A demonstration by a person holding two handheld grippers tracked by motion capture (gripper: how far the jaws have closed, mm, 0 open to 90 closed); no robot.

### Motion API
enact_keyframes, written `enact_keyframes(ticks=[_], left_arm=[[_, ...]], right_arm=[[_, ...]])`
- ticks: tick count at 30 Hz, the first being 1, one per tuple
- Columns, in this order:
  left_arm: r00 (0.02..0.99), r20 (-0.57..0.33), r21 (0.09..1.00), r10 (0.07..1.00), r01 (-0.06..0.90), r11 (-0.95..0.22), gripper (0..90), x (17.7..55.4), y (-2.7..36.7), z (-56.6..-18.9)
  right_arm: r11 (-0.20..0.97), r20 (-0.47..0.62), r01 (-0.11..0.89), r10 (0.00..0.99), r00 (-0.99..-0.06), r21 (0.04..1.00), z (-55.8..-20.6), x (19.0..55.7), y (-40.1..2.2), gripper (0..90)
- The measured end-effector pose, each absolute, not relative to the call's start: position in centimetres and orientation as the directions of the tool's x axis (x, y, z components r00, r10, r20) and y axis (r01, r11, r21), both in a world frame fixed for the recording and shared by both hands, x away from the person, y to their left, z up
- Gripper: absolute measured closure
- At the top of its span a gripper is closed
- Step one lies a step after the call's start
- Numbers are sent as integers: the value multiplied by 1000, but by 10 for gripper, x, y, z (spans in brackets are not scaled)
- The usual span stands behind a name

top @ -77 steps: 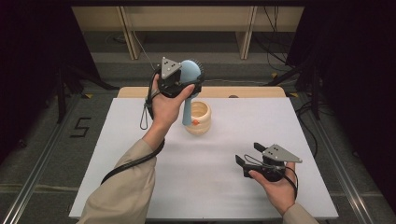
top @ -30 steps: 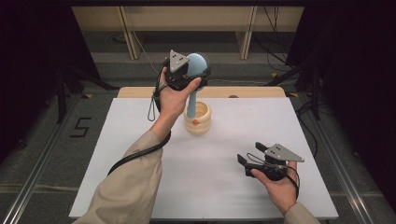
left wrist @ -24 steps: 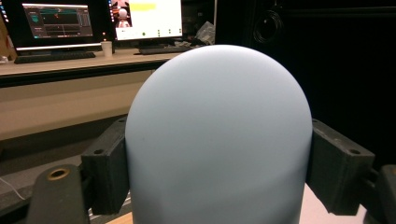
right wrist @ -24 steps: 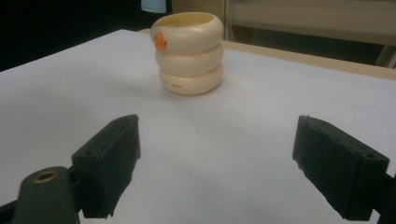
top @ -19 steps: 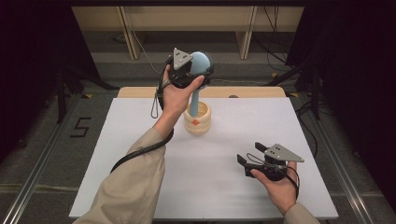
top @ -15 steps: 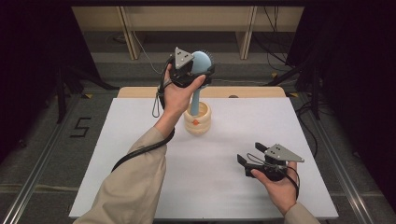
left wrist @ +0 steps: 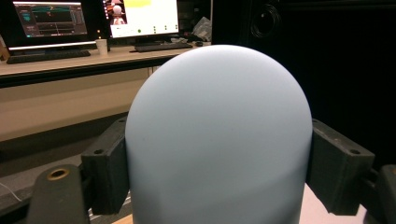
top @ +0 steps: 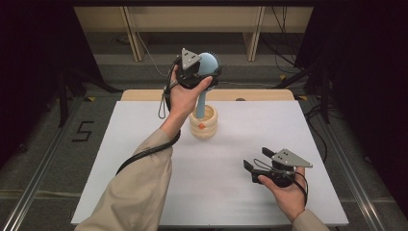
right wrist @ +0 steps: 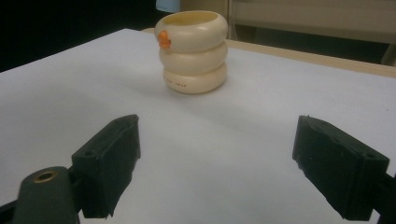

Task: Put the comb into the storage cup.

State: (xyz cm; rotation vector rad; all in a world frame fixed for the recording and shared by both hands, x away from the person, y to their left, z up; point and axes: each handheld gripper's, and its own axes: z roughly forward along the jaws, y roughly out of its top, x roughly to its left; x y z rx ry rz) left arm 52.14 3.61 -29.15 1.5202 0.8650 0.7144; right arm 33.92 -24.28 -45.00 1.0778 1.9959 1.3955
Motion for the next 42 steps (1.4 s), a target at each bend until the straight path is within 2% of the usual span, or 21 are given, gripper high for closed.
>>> enact_keyframes(ticks=[42], left_arm=[[548, -52, 988, 835, 151, -38, 196, 541, 32, -301]], right_arm=[[173, 64, 337, 806, -589, 925, -452, 339, -241, 159]])
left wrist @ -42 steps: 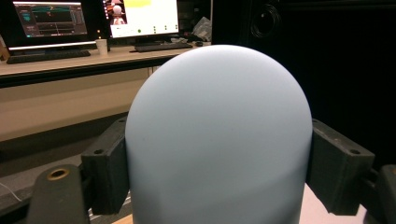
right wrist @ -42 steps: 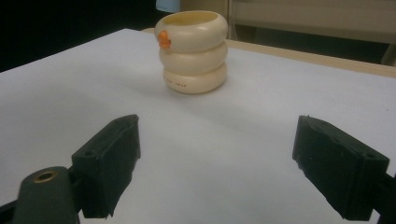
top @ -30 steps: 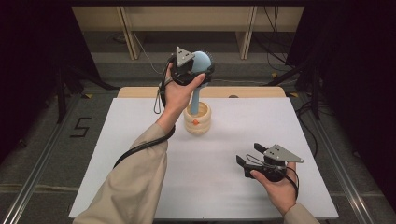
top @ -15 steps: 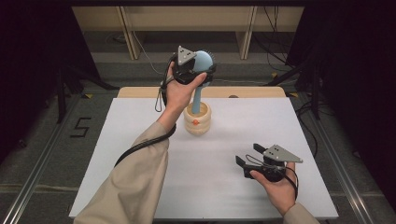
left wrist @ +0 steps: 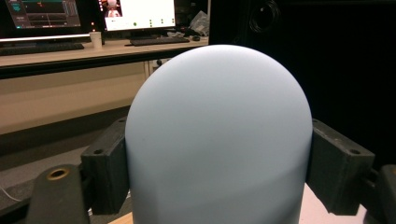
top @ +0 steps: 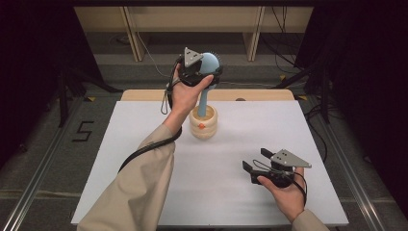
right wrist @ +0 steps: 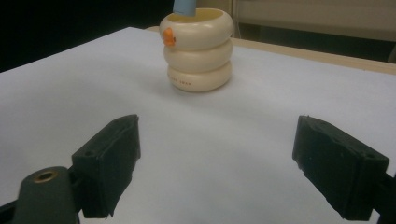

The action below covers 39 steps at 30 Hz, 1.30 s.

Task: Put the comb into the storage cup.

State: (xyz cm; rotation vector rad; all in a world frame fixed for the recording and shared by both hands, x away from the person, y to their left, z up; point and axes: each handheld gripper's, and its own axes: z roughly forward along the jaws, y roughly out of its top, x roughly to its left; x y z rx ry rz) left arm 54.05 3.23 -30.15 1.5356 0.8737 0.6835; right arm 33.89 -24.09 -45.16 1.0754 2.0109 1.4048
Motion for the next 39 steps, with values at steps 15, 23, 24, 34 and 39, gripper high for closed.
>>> enact_keyframes(ticks=[15, 23, 24, 34, 39], left_arm=[[556, -44, 986, 830, 156, -53, 196, 543, 31, -307], [561, -44, 986, 827, 158, -55, 196, 545, 29, -310], [564, -42, 986, 825, 158, -58, 196, 545, 29, -311], [568, -39, 984, 822, 164, -67, 196, 545, 27, -315], [570, -35, 984, 821, 163, -72, 196, 546, 26, -320]], right_arm=[[177, 62, 337, 804, -592, 925, -452, 339, -240, 159], [179, 61, 337, 803, -594, 924, -452, 339, -240, 159], [179, 61, 337, 803, -594, 924, -452, 339, -240, 159], [179, 64, 338, 800, -597, 924, -453, 339, -240, 159], [180, 66, 342, 798, -599, 922, -453, 339, -240, 159]])
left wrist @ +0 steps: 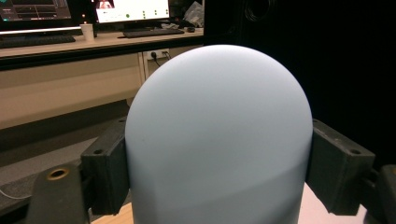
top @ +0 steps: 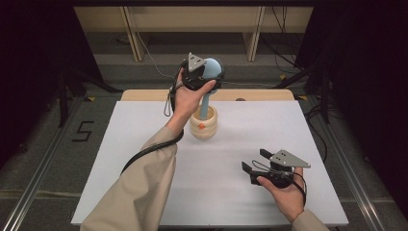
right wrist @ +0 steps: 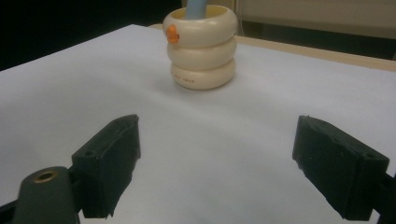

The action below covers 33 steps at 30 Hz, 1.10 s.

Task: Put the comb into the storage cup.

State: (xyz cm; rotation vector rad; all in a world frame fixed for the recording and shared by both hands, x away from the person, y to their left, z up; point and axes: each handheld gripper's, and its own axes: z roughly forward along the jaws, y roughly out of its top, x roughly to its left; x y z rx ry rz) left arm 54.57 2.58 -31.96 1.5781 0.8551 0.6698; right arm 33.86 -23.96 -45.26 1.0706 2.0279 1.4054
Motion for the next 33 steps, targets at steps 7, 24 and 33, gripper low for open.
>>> enact_keyframes(ticks=[7, 24, 33], left_arm=[[577, -29, 981, 816, 174, -88, 196, 547, 23, -331], [563, -31, 964, 826, 236, -125, 195, 553, 22, -364], [548, -33, 950, 836, 277, -144, 195, 559, 20, -379]], right_arm=[[184, 68, 346, 795, -603, 920, -453, 339, -240, 160], [189, 68, 348, 790, -610, 918, -454, 339, -238, 160], [189, 68, 347, 789, -610, 918, -454, 339, -239, 160]])
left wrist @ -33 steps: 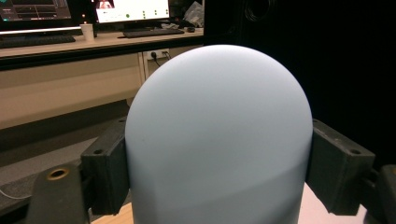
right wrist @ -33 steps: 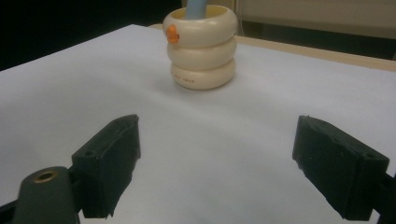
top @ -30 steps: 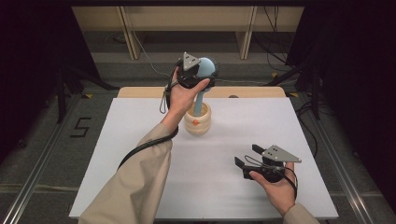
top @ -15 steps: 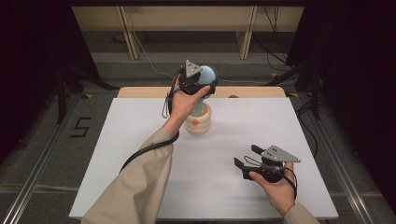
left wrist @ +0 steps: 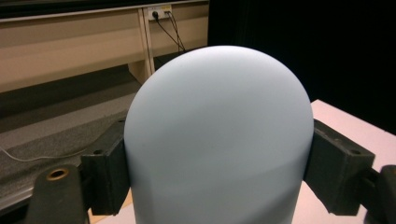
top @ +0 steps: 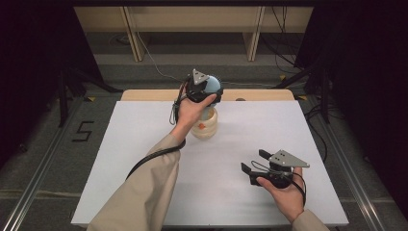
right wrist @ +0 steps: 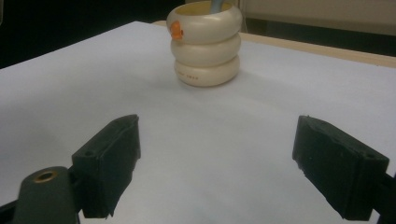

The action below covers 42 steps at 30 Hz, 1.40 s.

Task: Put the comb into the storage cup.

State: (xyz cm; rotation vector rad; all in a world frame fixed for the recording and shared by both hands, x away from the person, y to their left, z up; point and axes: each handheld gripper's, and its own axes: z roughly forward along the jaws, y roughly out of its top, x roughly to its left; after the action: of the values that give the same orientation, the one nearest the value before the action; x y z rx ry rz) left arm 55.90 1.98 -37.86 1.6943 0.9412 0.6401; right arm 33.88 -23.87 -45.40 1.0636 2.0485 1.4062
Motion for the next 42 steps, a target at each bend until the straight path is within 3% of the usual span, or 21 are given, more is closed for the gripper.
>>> enact_keyframes(ticks=[42], left_arm=[[474, -91, 919, 876, 379, -110, 156, 586, 23, -397]], right_arm=[[180, 78, 345, 782, -618, 921, -453, 338, -239, 162]])
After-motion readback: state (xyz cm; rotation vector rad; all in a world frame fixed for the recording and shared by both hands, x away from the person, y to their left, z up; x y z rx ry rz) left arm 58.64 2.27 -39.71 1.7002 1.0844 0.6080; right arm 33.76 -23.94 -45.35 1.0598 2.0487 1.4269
